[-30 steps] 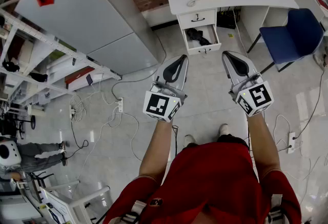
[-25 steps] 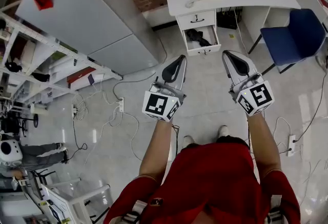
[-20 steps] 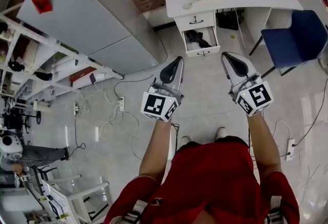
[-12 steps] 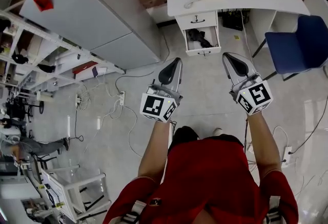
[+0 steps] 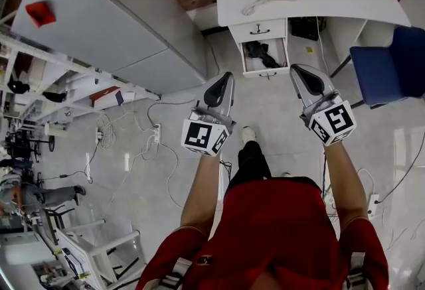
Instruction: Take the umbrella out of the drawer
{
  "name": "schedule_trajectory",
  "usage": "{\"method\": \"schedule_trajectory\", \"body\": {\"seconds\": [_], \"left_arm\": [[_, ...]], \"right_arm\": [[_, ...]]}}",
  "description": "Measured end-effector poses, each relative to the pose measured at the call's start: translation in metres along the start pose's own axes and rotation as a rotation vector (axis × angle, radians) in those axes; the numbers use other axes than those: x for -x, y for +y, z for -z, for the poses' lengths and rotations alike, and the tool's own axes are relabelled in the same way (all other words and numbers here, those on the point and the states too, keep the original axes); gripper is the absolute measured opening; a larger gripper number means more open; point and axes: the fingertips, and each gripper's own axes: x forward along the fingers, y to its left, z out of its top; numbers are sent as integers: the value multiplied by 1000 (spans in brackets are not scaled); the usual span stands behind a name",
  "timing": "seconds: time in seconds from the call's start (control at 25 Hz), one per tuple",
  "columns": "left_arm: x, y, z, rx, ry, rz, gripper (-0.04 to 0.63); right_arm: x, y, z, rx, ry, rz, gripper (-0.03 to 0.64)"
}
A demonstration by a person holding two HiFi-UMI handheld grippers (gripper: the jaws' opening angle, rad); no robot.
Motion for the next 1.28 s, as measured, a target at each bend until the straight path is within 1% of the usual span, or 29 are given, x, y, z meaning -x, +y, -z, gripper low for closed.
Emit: {"method": "schedule_trajectory", "body": {"seconds": [0.24, 0.44, 0.68, 0.84, 1.0, 1.28], "left_arm": [[-46, 85, 23, 1, -10, 29, 5], [-76, 152, 47, 11, 8, 70, 5], [-104, 210, 70, 49, 15, 104, 5], [-125, 232, 81, 56, 19, 116, 5], [-139, 239, 94, 60, 38, 115, 5], [-147, 234, 107, 59, 81, 51, 5]], "right_arm": [[-84, -12, 15, 31, 35, 6, 12], [-156, -24, 32, 34, 76, 41, 12], [-218, -36, 46, 60, 131, 70, 12], [-242, -52, 58, 68, 157, 85, 12], [-252, -71, 75, 68, 186, 85, 12], [-252, -96, 90, 43, 185, 41, 12]]}}
